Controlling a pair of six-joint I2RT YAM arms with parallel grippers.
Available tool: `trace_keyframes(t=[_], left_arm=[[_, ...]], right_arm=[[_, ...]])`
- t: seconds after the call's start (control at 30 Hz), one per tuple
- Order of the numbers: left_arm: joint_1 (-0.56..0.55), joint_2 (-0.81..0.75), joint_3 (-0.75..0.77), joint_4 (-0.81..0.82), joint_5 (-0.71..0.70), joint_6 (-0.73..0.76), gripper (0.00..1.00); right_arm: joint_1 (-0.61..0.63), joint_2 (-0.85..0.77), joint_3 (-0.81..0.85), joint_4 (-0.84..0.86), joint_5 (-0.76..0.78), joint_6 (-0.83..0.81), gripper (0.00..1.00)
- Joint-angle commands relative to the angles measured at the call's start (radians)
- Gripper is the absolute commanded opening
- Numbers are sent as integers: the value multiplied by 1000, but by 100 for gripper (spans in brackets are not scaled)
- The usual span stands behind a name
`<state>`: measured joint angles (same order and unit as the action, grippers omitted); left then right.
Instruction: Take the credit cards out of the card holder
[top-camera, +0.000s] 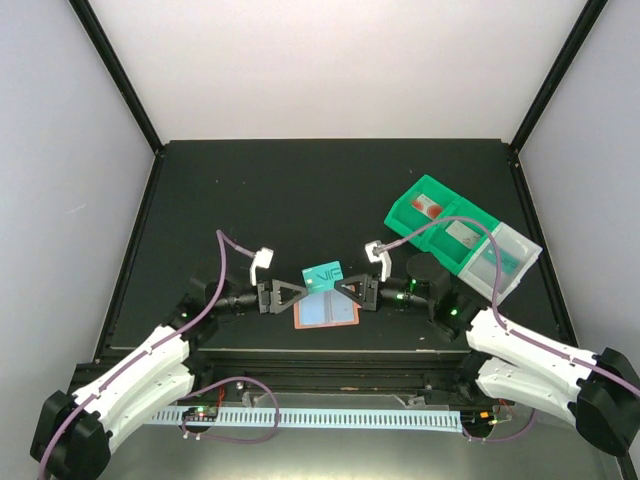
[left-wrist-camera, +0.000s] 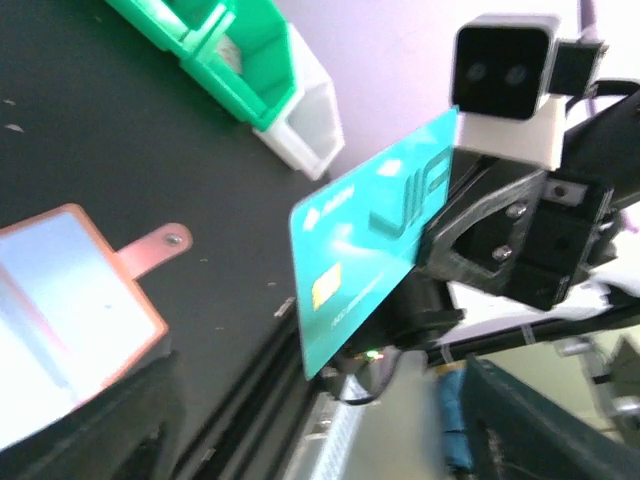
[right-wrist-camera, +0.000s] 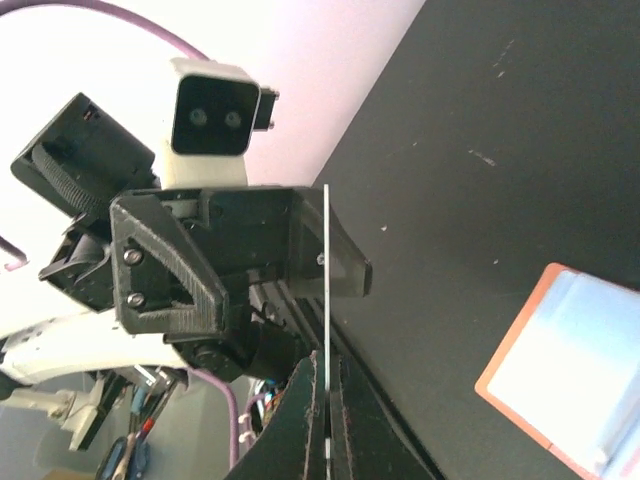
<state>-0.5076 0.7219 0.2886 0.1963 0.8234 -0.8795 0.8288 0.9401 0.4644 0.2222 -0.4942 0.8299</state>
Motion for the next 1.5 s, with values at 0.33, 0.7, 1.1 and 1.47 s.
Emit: trace_keyframes(t=[0.33,0.7,1.1,1.47], left_arm=[[3,120,134,-299,-142,218,99],[8,270,240,-460,-75,341,99],[12,290,243,-509,-43,378,99],[17,296,266,-557,-7,383,99]], right_arm=[[-30,-145,167,-543,512,-75,1],[-358,-146,272,-738,533,-158,1],[-800,-101,254,-740,456,-241,1],[-1205,4,244,-714,267,-349,1]])
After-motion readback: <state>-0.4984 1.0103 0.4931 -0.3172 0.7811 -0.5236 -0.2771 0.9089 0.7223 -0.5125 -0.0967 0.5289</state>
